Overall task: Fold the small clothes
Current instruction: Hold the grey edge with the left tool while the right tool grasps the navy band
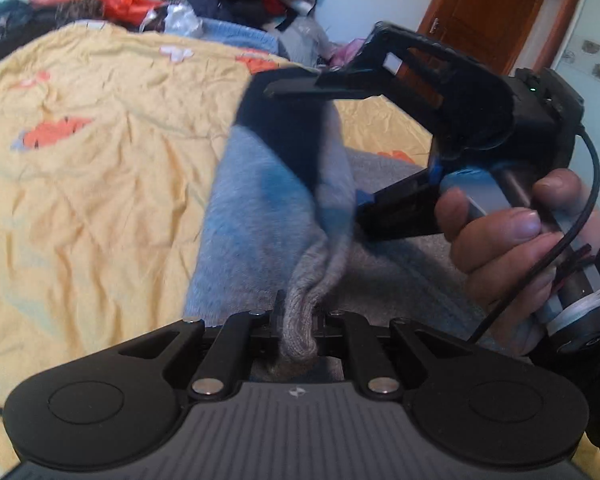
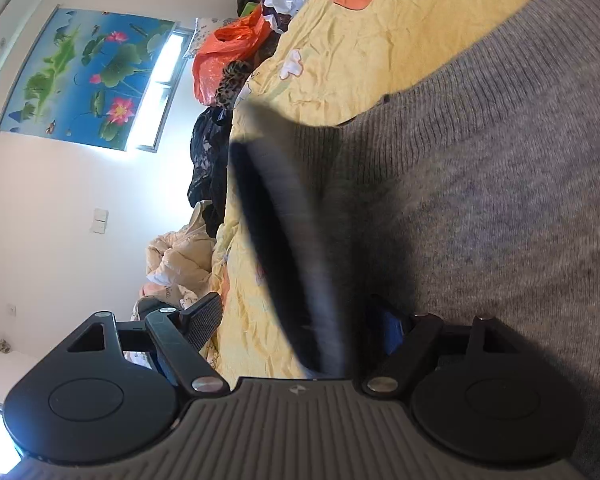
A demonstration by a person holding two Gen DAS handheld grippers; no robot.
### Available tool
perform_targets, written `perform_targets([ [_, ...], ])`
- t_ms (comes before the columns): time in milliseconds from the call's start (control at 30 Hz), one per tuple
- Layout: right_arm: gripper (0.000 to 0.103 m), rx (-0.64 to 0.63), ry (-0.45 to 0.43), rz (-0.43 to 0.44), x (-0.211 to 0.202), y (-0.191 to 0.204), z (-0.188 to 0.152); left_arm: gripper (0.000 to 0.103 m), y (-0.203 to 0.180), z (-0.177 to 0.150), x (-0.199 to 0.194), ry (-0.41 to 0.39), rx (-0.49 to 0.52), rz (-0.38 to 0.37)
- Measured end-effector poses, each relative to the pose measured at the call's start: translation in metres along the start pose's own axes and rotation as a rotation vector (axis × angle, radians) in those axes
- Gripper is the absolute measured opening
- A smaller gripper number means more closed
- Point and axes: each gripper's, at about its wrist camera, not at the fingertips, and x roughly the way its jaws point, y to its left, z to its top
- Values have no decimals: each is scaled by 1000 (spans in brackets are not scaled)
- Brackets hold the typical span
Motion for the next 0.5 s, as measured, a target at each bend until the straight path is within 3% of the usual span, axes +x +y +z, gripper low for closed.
perform_targets([
  [167, 78, -44, -31, -69, 3, 6, 13, 8, 4, 3, -1, 2, 7, -17],
  [367, 64, -134, -74, -224, 18, 17, 35, 8, 5, 1, -1, 11, 11, -29],
  [433, 31, -187, -84, -283, 24, 17, 41, 8, 2, 1, -3, 13, 12, -28],
  [500, 21, -248, -73, -289, 27, 18, 44, 8, 0, 2, -3, 13, 19, -29],
])
